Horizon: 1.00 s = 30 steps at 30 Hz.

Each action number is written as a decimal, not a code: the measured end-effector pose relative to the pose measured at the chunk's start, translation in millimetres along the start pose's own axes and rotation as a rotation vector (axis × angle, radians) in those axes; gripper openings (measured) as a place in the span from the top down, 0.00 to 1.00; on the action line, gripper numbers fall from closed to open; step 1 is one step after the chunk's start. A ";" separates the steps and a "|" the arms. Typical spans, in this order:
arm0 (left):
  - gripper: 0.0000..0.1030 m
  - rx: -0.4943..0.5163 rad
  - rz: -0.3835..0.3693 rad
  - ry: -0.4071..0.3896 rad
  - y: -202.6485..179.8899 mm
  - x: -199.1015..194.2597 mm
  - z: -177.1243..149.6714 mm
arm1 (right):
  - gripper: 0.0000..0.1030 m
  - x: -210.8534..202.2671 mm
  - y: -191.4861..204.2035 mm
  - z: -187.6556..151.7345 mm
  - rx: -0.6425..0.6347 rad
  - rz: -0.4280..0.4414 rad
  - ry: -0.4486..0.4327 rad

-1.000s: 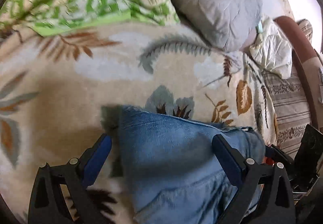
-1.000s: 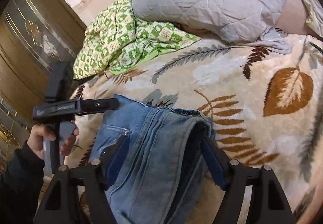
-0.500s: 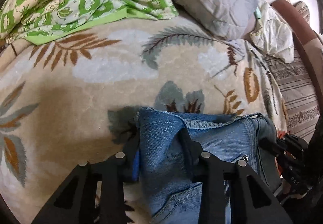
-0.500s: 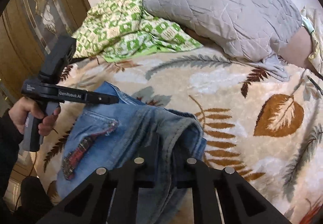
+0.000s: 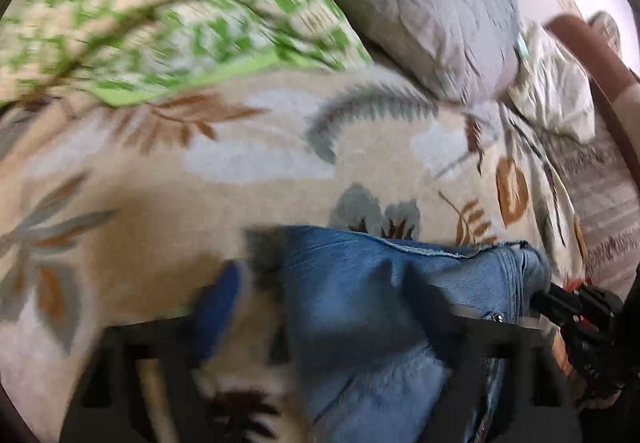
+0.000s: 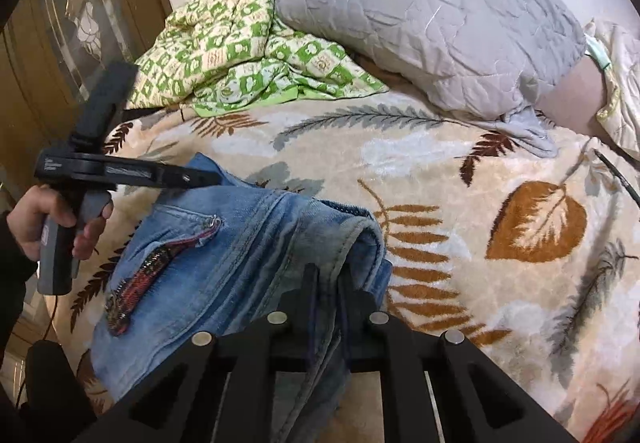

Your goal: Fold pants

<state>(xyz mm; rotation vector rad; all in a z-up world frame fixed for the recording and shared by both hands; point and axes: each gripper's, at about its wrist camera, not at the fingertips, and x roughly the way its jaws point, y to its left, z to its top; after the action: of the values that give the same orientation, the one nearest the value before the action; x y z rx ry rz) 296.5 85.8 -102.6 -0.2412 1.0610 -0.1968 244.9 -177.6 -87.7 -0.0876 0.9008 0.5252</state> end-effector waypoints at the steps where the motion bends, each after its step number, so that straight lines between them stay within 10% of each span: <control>1: 0.08 0.010 -0.002 -0.012 -2.2 -8.2 -4.2 | 0.82 -2.9 -0.2 -0.5 -0.002 -0.009 0.000; 3: 0.08 0.098 -0.042 -0.015 -14.2 -29.1 -18.9 | 0.61 -9.7 -0.4 -2.2 -0.009 -0.036 0.004; 5: 0.08 0.253 -0.046 -0.036 -32.8 -52.8 -43.6 | 0.14 -20.5 -3.4 -6.3 0.009 -0.033 -0.015; 6: 0.08 0.321 -0.048 -0.043 -39.6 -61.1 -55.5 | 0.13 -27.8 -5.7 -8.9 0.027 -0.023 -0.042; 12: 0.08 0.758 -0.088 -0.041 -79.4 -92.7 -138.8 | 0.13 -43.6 -20.7 -19.0 0.162 0.123 -0.031; 24: 0.19 1.071 0.096 -0.124 -99.9 -55.6 -192.1 | 0.16 -14.7 -23.4 -38.6 0.352 0.355 0.150; 30: 0.57 1.075 0.130 -0.131 -93.5 -56.3 -186.1 | 0.71 4.9 -12.1 -42.5 0.368 0.442 0.188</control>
<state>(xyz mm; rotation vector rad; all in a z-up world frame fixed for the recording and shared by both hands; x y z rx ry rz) 102.1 -6.8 -115.1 0.7712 0.7170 -0.5905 222.3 -198.4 -119.9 0.4114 1.1959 0.7596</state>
